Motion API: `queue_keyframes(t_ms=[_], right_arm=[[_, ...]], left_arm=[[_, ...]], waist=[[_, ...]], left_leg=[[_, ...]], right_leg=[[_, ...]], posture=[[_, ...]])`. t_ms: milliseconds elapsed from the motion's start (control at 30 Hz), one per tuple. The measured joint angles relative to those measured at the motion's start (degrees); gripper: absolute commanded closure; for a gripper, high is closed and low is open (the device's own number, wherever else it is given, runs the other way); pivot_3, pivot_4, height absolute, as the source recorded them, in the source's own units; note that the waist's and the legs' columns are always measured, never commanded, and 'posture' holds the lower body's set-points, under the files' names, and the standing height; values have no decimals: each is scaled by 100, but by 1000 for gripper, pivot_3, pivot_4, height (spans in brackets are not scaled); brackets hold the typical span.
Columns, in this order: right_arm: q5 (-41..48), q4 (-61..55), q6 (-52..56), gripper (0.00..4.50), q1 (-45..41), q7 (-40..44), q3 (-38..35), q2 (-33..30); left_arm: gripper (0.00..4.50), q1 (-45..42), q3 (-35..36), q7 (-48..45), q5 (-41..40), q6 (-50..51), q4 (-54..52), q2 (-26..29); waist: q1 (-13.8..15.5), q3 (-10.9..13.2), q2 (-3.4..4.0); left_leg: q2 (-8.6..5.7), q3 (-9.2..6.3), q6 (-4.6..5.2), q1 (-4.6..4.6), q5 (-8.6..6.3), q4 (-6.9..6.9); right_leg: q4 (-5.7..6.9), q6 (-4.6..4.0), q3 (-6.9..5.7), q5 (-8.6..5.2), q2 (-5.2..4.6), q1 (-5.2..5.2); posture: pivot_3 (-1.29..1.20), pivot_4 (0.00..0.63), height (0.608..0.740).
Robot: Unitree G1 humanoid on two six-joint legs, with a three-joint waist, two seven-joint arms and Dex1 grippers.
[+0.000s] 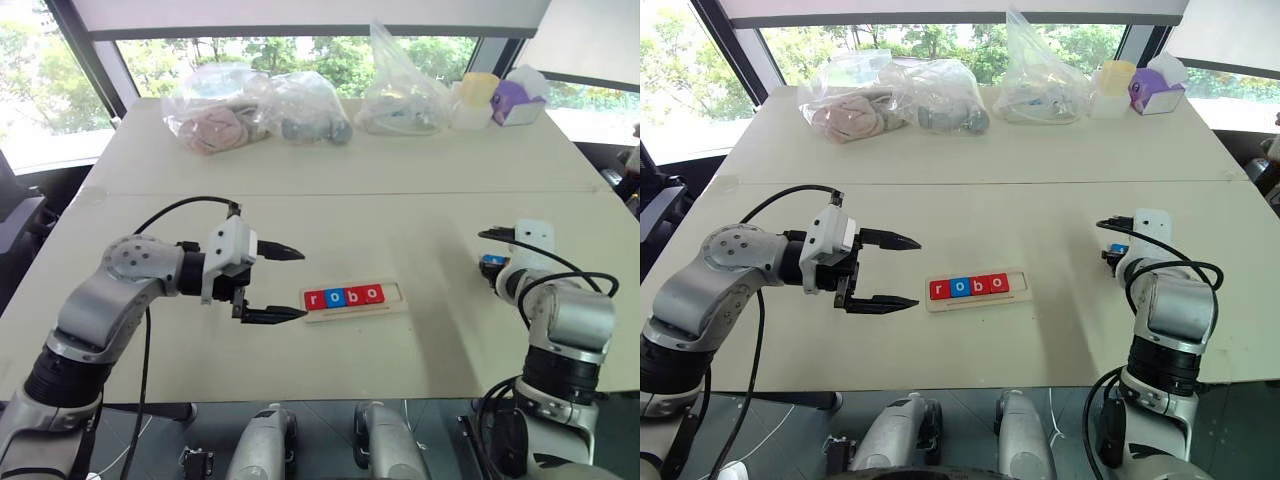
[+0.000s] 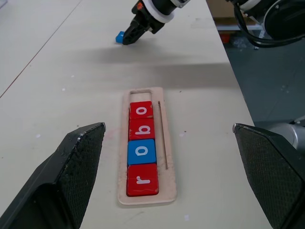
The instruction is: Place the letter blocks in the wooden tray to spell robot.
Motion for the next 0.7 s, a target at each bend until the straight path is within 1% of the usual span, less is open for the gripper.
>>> queue_keyframes(t_ms=[67,167,300,467,700], right_arm=[[69,-306,344,3348,30,32,8,-18],[234,-1355,1063,3348,213,103,105,56],[473,-2472,1230,3348,885,93,342,419],[575,-3150,1230,3348,1372,-88,455,749],[744,-3383,1231,3348,1724,-301,631,1047]], left_arm=[[0,2,0,0,3,0,0,1],[0,7,-4,-2,56,-12,0,4],[0,16,-9,-15,107,-52,3,-5],[0,36,-42,-57,131,-130,16,-20],[0,35,-48,-119,181,-161,130,-29]], waist=[[-1,0,0],[3,1,1],[8,0,1],[3,0,0],[-1,0,1]], left_leg=[[0,0,0,-2,0,-2],[2,-4,0,-5,0,-6],[3,-6,0,-6,-1,-7],[2,-3,-1,-7,-1,-6],[3,-4,-1,-8,-1,-8]], right_leg=[[0,1,0,0,0,-3],[1,9,-1,4,2,-9],[-5,-2,-1,-3,3,-8],[-11,-3,-1,-2,0,-7],[-11,-5,-1,-3,0,-12]], posture=[[0,150,740],[0,150,740],[0,150,740],[0,150,740],[0,150,740]])
